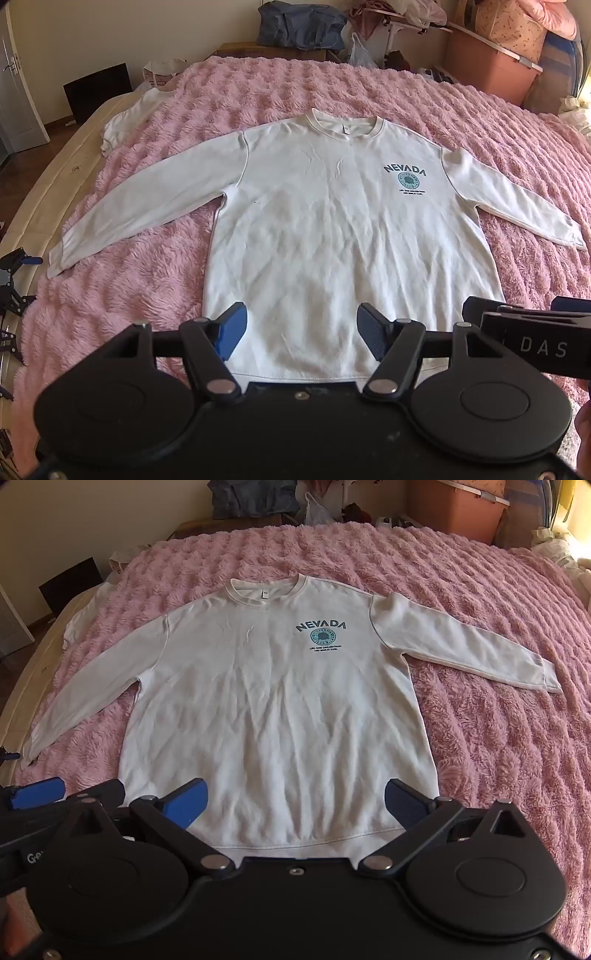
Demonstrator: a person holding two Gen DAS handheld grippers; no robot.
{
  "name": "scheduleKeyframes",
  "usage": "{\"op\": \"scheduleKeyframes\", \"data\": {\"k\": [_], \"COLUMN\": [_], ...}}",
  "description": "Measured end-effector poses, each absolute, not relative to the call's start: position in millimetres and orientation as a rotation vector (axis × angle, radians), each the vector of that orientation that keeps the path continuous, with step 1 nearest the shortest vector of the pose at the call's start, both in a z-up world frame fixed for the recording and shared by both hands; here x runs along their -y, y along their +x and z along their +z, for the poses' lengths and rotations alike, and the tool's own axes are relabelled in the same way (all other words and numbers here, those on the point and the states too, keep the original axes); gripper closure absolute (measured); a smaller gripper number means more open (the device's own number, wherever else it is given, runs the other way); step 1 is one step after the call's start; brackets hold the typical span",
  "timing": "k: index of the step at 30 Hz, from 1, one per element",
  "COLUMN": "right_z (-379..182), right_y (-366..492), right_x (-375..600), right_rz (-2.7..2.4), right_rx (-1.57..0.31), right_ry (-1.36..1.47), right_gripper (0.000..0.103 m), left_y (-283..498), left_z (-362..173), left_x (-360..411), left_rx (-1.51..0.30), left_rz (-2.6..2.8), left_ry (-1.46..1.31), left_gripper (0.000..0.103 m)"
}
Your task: Fold small clothes
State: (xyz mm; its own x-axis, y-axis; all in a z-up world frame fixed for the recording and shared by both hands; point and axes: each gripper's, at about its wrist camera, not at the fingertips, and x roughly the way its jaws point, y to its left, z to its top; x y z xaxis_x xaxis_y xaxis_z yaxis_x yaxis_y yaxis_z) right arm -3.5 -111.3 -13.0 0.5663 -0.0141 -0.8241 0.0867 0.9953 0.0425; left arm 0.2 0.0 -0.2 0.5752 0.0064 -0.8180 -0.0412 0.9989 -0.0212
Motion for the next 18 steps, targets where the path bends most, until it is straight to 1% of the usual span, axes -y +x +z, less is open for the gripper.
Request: {"op": "scheduleKeyframes", "data": {"k": [18], "right_z": [-14.3], "right_y": [-3.0], "right_x": [109.5], "right_rz": [-0.057], "right_rx": [-0.971], "right_ry": [0.071], "right_gripper": [0.000], "left_y": [0.4], "left_z": [-4.5], "left_x": [-4.7], "left_rx": [-0.967], "left_rz": [0.023], "left_ry": [-0.049], "left_gripper": [0.034]}}
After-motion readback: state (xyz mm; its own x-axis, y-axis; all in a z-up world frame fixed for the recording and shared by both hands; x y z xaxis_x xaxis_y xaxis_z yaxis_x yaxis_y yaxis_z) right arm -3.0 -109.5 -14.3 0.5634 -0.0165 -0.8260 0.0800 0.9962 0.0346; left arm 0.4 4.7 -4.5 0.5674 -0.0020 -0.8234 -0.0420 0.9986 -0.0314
